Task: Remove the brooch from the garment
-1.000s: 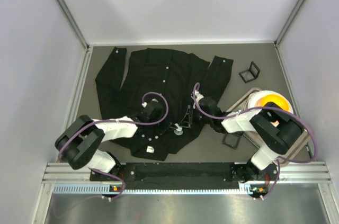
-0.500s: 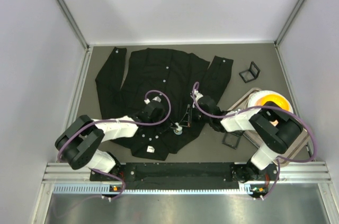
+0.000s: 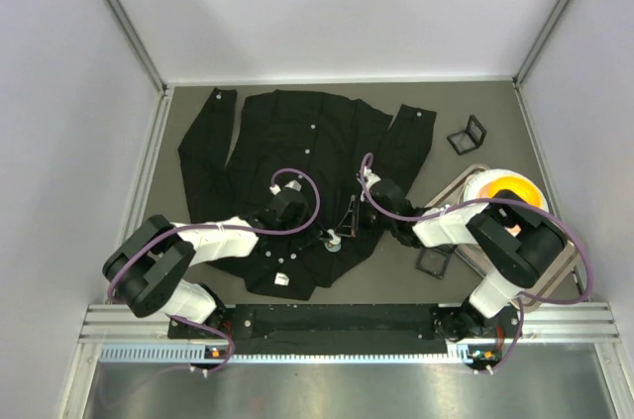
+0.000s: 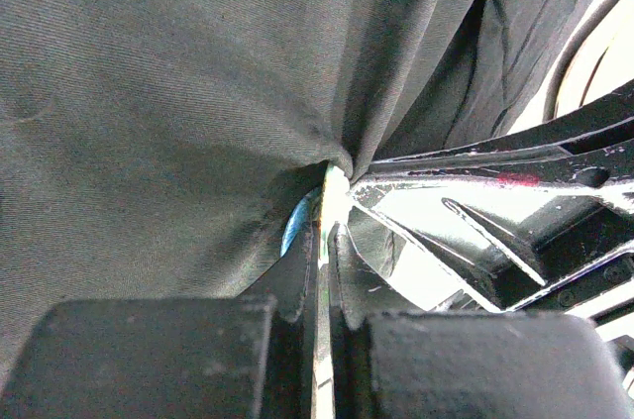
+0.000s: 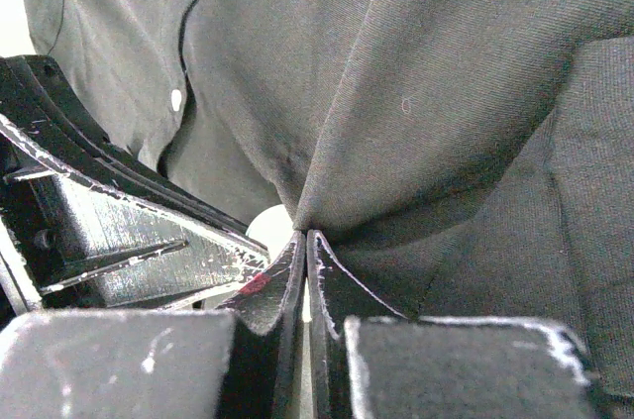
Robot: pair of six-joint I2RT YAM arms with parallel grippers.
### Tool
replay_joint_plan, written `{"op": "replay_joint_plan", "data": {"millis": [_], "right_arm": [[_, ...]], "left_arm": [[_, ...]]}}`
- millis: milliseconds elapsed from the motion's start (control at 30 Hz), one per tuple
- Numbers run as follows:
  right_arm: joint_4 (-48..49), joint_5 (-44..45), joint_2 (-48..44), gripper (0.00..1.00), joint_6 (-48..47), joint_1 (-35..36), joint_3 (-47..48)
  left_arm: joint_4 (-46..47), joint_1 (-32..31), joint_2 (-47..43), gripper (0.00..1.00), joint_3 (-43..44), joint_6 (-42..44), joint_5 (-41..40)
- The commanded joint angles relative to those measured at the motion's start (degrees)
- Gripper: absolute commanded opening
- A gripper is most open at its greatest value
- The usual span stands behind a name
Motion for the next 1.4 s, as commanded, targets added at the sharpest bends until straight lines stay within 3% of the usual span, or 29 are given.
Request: {"op": "replay_joint_plan", "data": {"millis": [0,433,733,967,1167,1367], "right_arm": [[0.22,1.49,-0.12,0.00,-0.17,0.61,1.11],[-0.75,-5.09,2.87,0.00,-0.78,0.61,3.31],[-4.50,-11.25,6.91,0.00,-4.73,1.66,7.87],[-10.59,-4.23,4.81,0.00,-8.52,6.15,9.73],[-10.85,-1.51,3.93,0.00,-10.63,8.26,10.16],[-12.26,1.30,4.02,0.00,-13.88,11.51,11.74]], "left_arm": [[1.03,-0.20,-1.00,0.00,-0.64,0.65,-1.97],[1.39,-0.20,-1.18,0.00,0.33,1.96,-2.24],[-5.03,-0.20,3.21,0.00,8.50,7.58,0.67],[-9.16,0.51,7.26,0.00,15.25,11.80,1.36],[-11.89,1.91,10.16,0.00,19.31,9.35,4.27],[-0.65,2.09,10.95,0.00,16.95,0.14,13.57]]}}
